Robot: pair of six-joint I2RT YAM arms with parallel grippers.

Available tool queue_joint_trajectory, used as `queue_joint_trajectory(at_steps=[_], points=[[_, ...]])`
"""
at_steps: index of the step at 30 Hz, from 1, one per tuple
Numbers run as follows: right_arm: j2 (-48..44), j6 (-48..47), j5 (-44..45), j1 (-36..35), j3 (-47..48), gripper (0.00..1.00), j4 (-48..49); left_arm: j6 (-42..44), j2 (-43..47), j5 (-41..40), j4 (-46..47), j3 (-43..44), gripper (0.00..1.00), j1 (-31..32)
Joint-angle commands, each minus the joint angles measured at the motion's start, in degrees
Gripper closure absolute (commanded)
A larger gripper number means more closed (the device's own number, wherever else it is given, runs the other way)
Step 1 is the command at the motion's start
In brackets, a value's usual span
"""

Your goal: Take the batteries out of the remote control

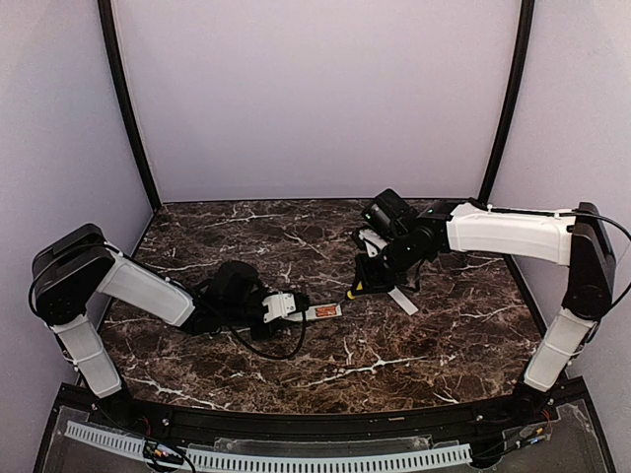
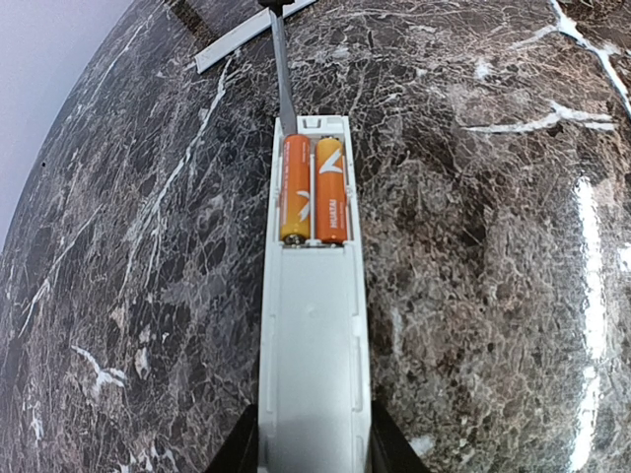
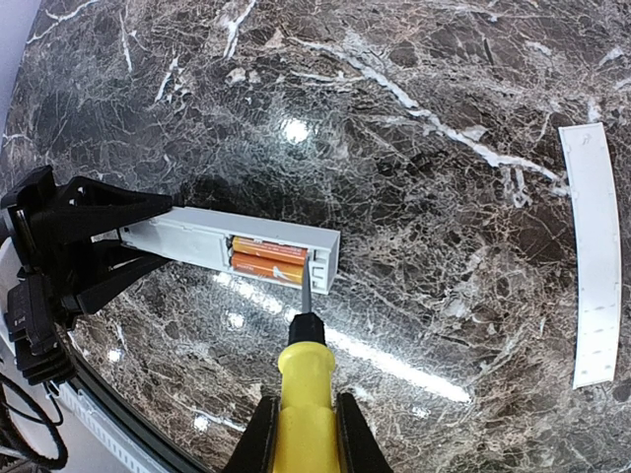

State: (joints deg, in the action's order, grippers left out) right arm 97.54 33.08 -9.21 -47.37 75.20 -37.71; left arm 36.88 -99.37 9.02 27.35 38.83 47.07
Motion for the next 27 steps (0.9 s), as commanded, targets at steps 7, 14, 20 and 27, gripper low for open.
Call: queue_joint_trajectory(at_steps=[7, 14, 20, 27], points=[[-0.7, 0.5, -0.4, -0.6, 1.4, 1.00, -0.6, 0.0, 1.7, -0.4, 1.2, -0.3, 1.00, 0.3], [-0.4, 0.7, -0.3, -0.6, 1.3, 1.00, -0.9, 0.0, 1.8, -0.5, 1.1, -0.4, 1.00, 0.4], [0.1, 0.0, 0.8, -0.6, 1.6, 1.00, -1.5, 0.0, 1.8, -0.5, 1.1, -0.3, 1.00, 0.3], [1.4, 0.0, -0.7, -0.8, 2.1, 1.00, -0.3, 0.1, 1.8, -0.6, 1.0, -0.3, 1.00, 0.5]])
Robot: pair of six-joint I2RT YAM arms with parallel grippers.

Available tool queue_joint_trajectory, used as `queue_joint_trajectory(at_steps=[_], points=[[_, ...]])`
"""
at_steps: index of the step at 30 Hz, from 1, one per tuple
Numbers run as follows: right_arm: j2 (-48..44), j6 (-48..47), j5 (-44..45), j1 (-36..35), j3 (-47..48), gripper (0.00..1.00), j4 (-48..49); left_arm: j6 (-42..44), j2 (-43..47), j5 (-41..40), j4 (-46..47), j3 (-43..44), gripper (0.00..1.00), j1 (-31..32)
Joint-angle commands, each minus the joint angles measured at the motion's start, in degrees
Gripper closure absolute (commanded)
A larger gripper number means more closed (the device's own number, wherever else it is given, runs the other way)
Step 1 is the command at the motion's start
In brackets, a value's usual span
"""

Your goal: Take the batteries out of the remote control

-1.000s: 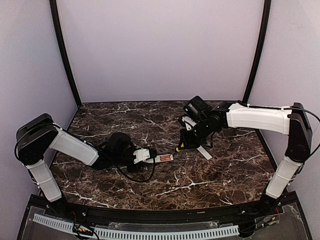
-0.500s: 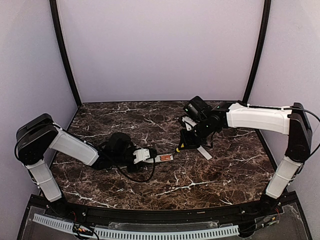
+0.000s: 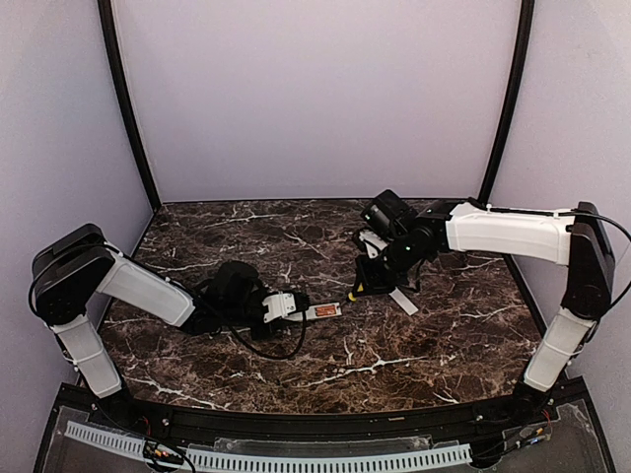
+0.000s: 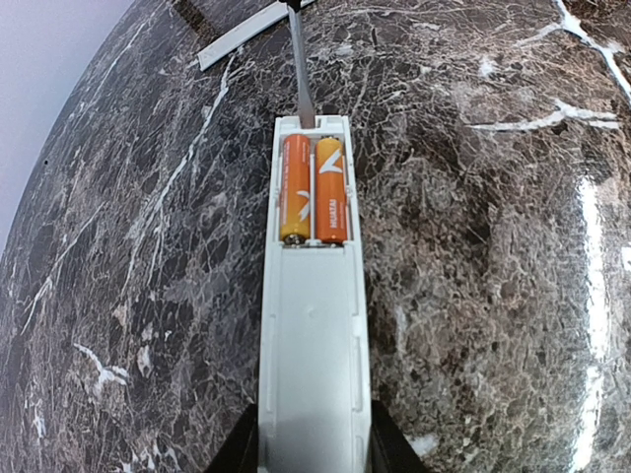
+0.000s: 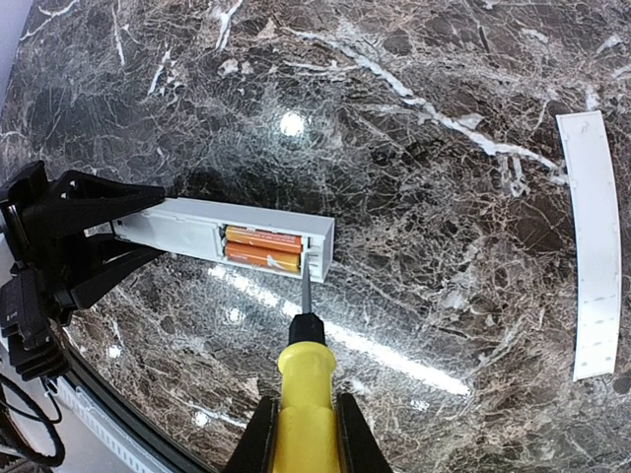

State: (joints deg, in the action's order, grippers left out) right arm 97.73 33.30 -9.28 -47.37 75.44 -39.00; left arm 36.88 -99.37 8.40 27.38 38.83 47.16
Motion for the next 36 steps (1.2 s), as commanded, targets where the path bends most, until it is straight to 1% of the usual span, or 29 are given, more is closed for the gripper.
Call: queue_joint_trajectory(at_steps=[1, 14, 23, 36], points=[[1.2, -0.2, -0.7, -0.8, 2.0, 1.00, 1.1, 0.1, 1.7, 0.1, 1.0, -0.3, 1.00, 0.4], [1.6, -0.5, 0.0, -0.8, 2.8, 1.00, 0.7, 0.2, 1.6, 0.0, 0.9, -0.3, 1.00, 0.4], [1.5, -0.8, 2.3, -0.8, 3.0, 1.00, -1.0, 0.1, 1.7, 0.0, 0.8, -0.2, 1.00, 0.5], [2.8, -0.4, 0.1, -1.2, 3.1, 1.00, 0.6, 0.0, 1.6, 0.0, 0.8, -0.2, 1.00, 0.5]])
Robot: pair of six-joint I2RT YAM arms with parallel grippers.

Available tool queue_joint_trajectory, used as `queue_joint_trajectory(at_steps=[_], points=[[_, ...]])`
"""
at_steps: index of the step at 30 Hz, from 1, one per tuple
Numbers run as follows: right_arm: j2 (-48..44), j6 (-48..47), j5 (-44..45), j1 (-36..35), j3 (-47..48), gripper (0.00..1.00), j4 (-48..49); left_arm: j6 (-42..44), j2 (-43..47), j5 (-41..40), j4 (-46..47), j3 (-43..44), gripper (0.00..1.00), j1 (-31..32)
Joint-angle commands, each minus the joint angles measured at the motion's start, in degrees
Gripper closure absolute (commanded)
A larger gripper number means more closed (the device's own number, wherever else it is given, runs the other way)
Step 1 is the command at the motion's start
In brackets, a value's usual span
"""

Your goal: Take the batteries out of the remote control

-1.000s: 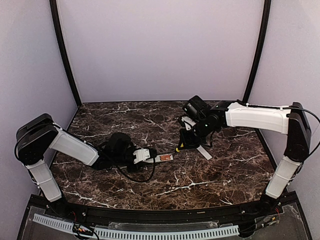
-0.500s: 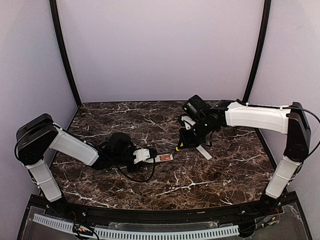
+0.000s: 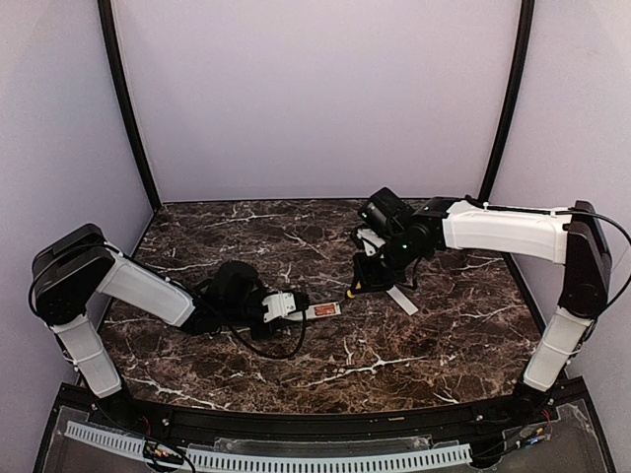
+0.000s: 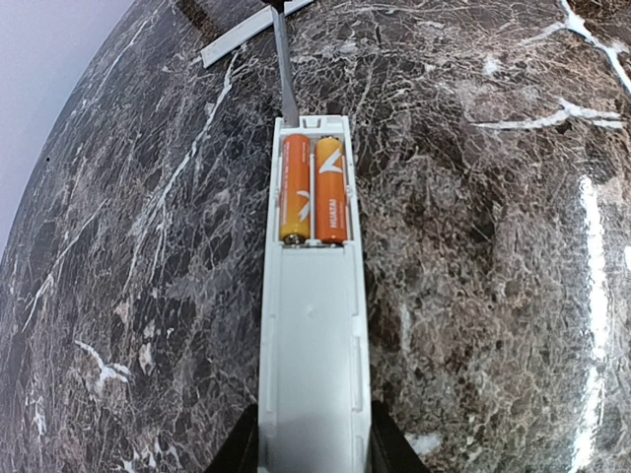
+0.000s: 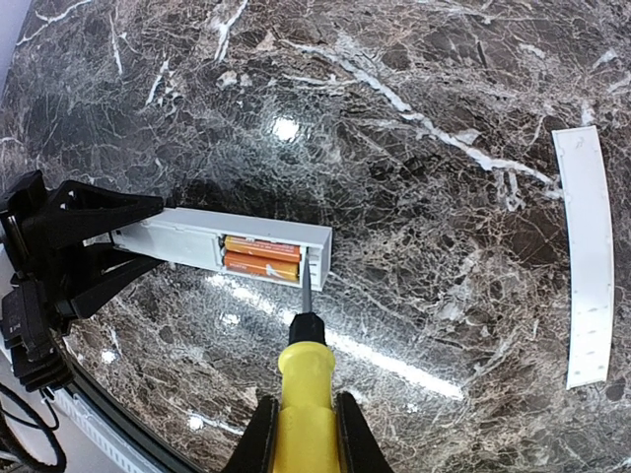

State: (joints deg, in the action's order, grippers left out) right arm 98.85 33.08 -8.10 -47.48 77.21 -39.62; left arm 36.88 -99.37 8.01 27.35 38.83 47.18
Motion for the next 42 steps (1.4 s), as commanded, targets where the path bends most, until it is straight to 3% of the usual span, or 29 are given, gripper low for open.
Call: queue_joint_trajectory(at_steps=[1, 27, 42], points=[[1.7, -0.2, -1.2, -1.2, 1.4, 1.00, 1.3, 0.0, 1.7, 0.4, 0.9, -0.2, 1.00, 0.5], [2.3, -0.2, -3.0, -1.7, 1.0, 1.00, 3.9, 0.0, 1.7, 0.4, 0.8, -0.2, 1.00, 0.5], [8.3, -0.5, -0.5, -4.1, 5.2, 1.00, 0.6, 0.2, 1.7, 0.6, 0.9, -0.3, 1.00, 0.9]])
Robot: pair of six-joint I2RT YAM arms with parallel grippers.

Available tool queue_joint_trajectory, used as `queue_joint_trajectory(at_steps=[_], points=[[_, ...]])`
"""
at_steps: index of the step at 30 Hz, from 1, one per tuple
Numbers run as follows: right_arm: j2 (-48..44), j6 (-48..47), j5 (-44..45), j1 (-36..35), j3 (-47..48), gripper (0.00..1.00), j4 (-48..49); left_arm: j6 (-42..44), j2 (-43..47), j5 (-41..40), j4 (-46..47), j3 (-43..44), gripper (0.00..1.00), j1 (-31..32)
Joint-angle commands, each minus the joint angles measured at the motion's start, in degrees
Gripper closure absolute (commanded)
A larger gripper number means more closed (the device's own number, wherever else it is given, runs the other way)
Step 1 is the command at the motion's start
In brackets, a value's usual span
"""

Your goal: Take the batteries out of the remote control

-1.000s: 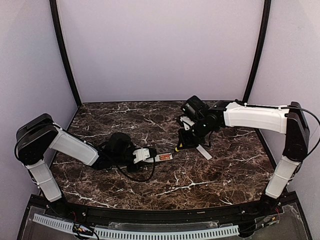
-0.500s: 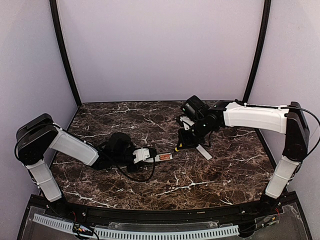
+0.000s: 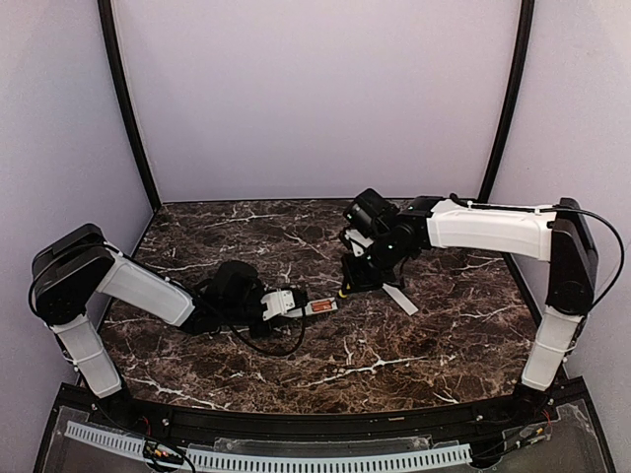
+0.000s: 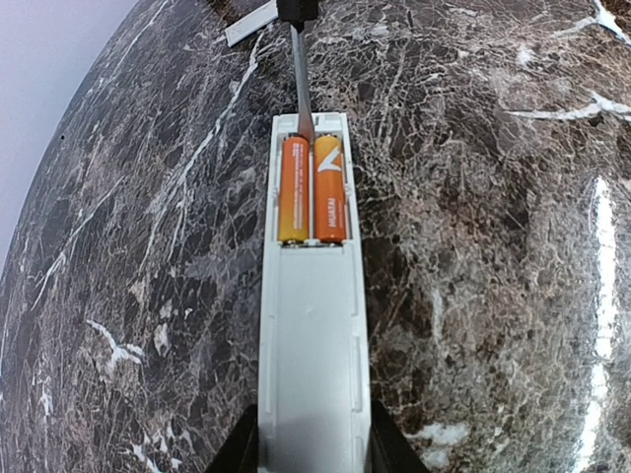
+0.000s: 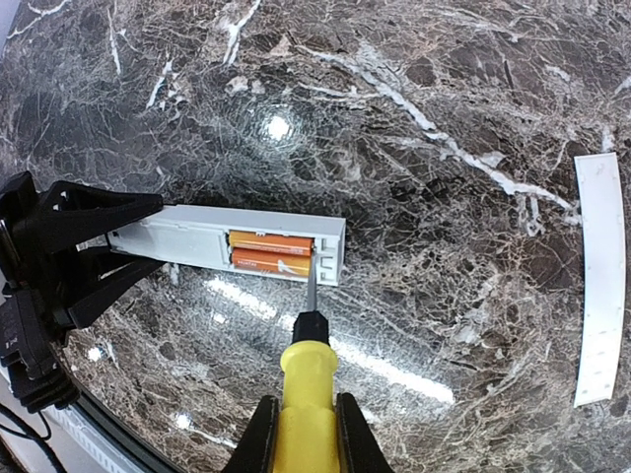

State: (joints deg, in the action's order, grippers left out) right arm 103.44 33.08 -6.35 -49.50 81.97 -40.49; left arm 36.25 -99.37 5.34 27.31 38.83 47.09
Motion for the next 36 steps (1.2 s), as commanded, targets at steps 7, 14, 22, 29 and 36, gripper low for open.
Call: queue_joint_trajectory(at_steps=[7, 14, 22, 29, 36], points=[[3.6, -0.7, -0.1, -2.1, 0.9, 1.00, 0.8, 0.8, 1.8, 3.2, 1.0, -0.2, 0.99, 1.0], [2.2, -1.6, 1.6, -2.1, -0.6, 1.00, 2.1, 1.0, 1.7, 3.5, 1.0, -0.4, 1.00, 0.9], [-2.1, -4.4, -3.0, -1.9, -5.4, 1.00, 7.9, 1.5, 1.8, 5.6, 0.9, -0.8, 1.00, 1.0], [-5.3, -4.7, -8.9, -1.8, -11.0, 1.00, 12.1, 1.3, 2.3, 7.3, 2.5, -1.8, 1.00, 1.0], [-7.9, -5.1, -11.8, -1.8, -15.4, 1.00, 14.7, 0.8, 2.8, 8.9, 3.0, -2.3, 1.00, 1.0]])
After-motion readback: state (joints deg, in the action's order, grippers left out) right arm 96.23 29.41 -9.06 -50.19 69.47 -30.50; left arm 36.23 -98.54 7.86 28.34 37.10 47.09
